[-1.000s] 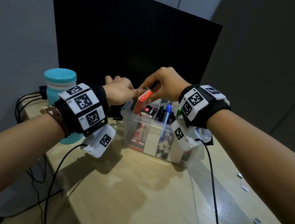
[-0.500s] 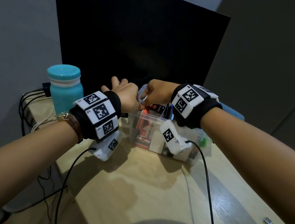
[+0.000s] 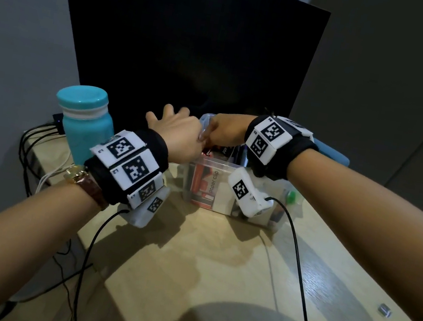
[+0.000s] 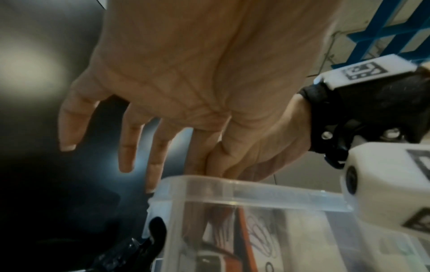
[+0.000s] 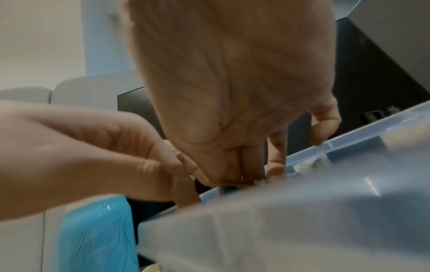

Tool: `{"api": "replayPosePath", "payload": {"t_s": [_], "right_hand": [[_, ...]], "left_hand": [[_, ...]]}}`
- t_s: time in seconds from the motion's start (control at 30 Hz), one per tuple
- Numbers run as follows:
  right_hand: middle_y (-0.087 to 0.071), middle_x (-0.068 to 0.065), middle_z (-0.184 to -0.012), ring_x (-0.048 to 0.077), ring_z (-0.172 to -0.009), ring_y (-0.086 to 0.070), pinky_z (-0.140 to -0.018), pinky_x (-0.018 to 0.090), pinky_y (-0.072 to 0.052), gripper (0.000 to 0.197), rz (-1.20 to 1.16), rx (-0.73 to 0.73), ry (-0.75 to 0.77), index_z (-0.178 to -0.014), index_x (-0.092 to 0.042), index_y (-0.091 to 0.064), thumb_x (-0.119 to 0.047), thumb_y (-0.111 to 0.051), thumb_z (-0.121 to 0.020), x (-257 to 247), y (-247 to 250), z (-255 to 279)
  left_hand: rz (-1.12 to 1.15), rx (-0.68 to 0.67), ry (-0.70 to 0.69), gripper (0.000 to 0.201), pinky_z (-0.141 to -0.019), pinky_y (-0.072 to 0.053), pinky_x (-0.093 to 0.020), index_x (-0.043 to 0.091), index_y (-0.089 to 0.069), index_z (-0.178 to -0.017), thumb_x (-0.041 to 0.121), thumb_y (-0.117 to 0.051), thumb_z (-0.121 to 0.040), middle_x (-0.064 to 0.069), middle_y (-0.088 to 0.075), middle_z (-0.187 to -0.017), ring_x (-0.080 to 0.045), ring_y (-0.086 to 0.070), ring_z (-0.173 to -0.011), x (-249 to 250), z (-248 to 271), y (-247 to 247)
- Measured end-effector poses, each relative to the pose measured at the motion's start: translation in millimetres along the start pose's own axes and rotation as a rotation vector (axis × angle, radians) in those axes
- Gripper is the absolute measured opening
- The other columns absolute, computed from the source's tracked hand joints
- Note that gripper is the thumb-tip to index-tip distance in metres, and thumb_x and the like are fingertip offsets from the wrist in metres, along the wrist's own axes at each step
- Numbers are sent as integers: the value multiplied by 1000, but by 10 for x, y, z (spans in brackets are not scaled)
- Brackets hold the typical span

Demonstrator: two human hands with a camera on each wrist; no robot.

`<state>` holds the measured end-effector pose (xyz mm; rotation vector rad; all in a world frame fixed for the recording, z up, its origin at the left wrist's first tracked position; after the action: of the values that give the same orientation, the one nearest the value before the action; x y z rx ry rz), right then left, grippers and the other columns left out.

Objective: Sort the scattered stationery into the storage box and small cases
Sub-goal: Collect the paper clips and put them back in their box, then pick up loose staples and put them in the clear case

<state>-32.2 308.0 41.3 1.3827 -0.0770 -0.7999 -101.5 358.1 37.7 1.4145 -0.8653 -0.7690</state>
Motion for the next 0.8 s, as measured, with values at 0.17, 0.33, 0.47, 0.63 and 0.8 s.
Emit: {"api": "replayPosePath", "payload": {"t_s": [0.17,0.33,0.47,0.63,0.8], "right_hand": [[-68,0,-117,15,-110,-60,-97,29,-47,34,113,152,-39,-115,-14,-70,-37,-65,-90,103,202,67],[-69,0,-115,14,-109,-62,-98,32,-50,40,134,190,-74,-114,-15,-71,-39,-75,-82,141,160,168],[-67,-2,-121,13,-114,-59,-99,26,-47,44,72,250,-56,-122,-18,-68,-35,-76,-82,143,152,247],[-68,-2,-117,12,-109,-61,-94,25,-48,40,-50,424,-88,-117,-19,-71,-41,-73,-84,453,442,665],[-69,-4,-105,7,-96,-60,-83,21,-46,29,-19,623,-250,-111,-24,-74,-38,-70,-87,946,955,1575]], "left_hand": [[-47,-74,-45,22,-102,-26,-52,24,-59,-99,39,-43,-97,-5,-39,-132,-31,-25,-129,-1,29,-50],[-71,-120,-21,22,-101,-26,-48,26,-54,-98,45,-43,-96,-5,-37,-135,-30,-23,-131,11,40,-56],[-54,-137,10,30,-103,-27,-49,21,-53,-101,48,-40,-97,-10,-38,-135,-32,-26,-130,63,49,-34],[13,29,-31,29,-103,-32,-48,12,-52,-105,38,-38,-100,-18,-44,-136,-36,-34,-129,361,67,202],[175,135,-308,33,-99,-43,-50,7,-62,-105,34,-45,-95,-23,-56,-121,-42,-48,-117,1201,135,551]]}}
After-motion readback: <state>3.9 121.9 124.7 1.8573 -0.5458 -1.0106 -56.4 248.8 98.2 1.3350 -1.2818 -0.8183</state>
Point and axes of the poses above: each hand's wrist, its own z-axis away from the middle knuckle, its own y-axis out of the back of the hand, x = y × z, the point moved 7 cm from there along -z, towards the middle knuckle
